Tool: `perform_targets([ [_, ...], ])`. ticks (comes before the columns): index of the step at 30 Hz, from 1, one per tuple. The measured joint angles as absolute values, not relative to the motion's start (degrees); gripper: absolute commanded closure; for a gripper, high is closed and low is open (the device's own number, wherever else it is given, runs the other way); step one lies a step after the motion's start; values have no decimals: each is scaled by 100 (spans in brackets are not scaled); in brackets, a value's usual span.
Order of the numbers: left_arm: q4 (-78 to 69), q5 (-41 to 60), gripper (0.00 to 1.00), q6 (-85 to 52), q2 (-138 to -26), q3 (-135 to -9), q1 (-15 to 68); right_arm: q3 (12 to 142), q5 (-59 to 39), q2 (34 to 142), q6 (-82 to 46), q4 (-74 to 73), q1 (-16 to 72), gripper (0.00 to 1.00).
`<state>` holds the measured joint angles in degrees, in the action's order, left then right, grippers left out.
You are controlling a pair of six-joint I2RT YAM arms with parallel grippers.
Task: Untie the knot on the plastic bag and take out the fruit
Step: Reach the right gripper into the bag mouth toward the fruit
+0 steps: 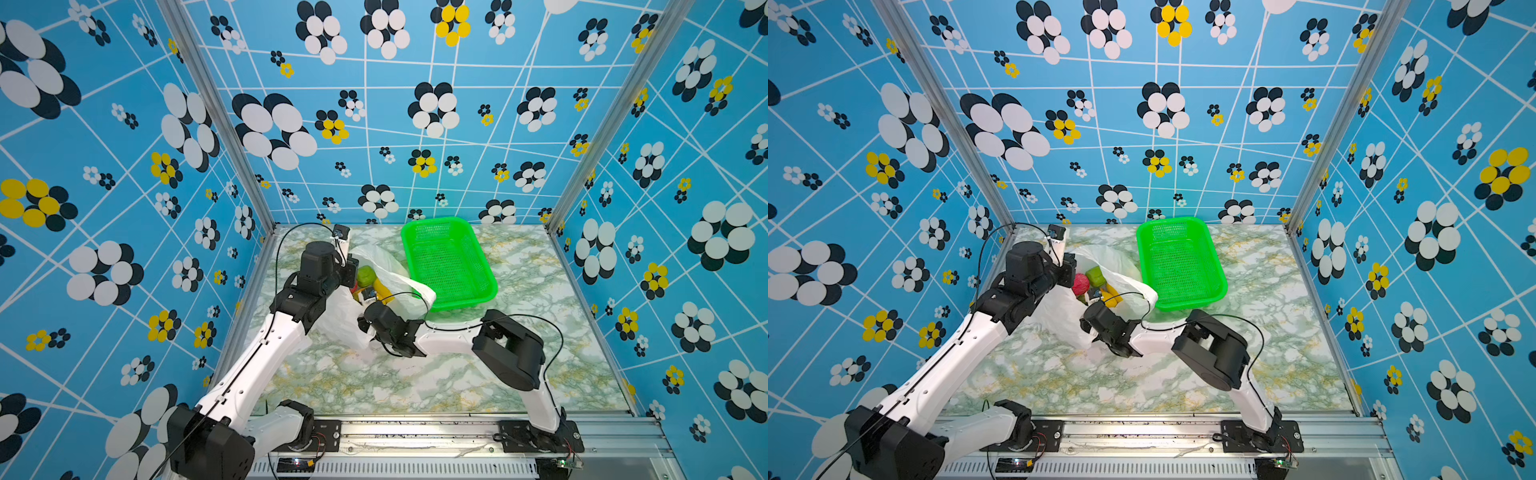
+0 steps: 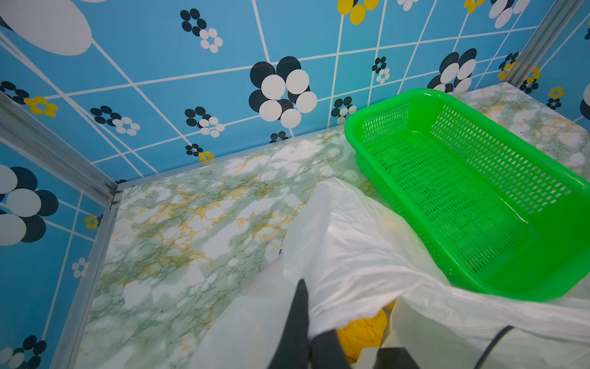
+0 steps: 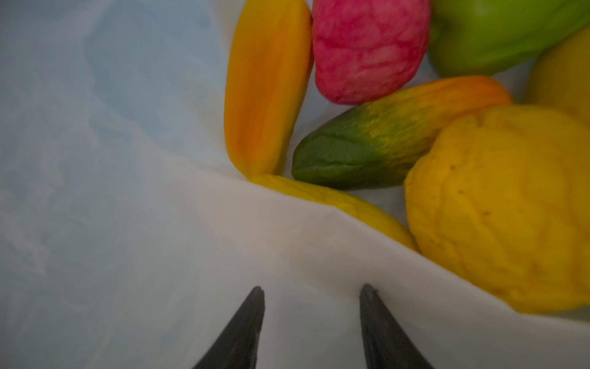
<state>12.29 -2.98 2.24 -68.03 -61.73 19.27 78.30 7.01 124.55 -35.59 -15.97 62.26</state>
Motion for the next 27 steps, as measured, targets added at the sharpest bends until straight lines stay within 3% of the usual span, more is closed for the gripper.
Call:
perform_targets([
  [6, 1219, -458, 100, 307, -6934, -6646, 1955, 8799, 687, 13124, -3673, -1125, 6364, 54],
  [14, 985, -650, 100, 224, -5898, -6136, 1959, 9793, 648, 13506, -3413, -486, 6346, 54],
  [21, 624, -825, 100, -305, -4794, -4493, 1977, 7896, 718, 12411, -2936, -893, 6346, 40],
  [27, 899, -899, 100, -366, -4536, -4309, 1992, 7212, 1153, 11384, -2596, -834, 6346, 35],
])
